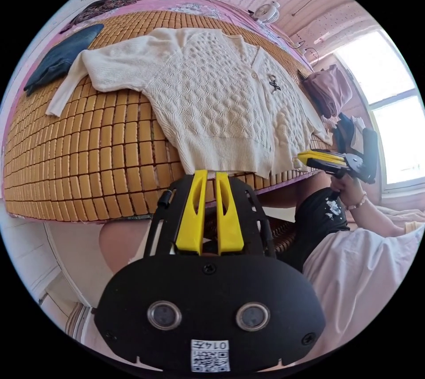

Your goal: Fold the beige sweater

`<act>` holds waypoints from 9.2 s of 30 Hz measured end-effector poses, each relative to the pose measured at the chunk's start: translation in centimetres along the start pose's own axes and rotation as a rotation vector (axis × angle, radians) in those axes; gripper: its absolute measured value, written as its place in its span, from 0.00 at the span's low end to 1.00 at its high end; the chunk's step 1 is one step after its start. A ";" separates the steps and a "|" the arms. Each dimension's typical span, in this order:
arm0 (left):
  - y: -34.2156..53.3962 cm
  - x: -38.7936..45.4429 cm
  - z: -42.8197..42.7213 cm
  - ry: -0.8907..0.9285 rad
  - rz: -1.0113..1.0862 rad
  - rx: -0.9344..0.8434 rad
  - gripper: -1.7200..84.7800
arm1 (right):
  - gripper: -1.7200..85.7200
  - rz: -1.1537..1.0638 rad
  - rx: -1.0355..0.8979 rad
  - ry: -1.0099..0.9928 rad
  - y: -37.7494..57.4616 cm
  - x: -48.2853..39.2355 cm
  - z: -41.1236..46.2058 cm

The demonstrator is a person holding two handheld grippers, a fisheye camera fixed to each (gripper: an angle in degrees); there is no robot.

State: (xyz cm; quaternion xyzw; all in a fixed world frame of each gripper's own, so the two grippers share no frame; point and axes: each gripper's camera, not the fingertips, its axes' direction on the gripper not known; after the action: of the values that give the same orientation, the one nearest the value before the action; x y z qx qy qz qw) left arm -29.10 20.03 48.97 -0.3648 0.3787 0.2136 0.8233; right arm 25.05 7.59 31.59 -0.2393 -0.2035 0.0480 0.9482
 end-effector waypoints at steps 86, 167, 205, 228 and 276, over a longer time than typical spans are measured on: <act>3.8 -3.7 -8.4 0.103 -0.062 0.211 0.10 | 0.08 -0.241 -0.174 0.300 1.8 -9.9 14.1; 0.9 -33.5 -16.3 -0.111 -0.420 0.606 0.01 | 0.02 -0.628 -0.008 0.113 -17.9 -30.3 29.5; -4.1 -2.3 14.6 -0.187 0.251 0.162 0.01 | 0.03 0.095 -0.030 0.066 -13.5 4.6 5.1; -8.2 2.8 21.2 -0.096 0.355 0.127 0.04 | 0.13 0.664 0.335 0.256 5.5 19.2 -7.7; -16.8 -10.0 8.7 0.189 0.105 0.301 0.05 | 0.13 -0.111 0.148 0.071 -3.6 -1.6 -2.6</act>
State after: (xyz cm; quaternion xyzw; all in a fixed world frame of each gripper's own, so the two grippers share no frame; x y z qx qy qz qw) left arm -20.68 15.09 68.03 -0.2358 0.5003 0.1619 0.8172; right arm 24.65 2.92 30.61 -0.1584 -0.1784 0.0020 0.9711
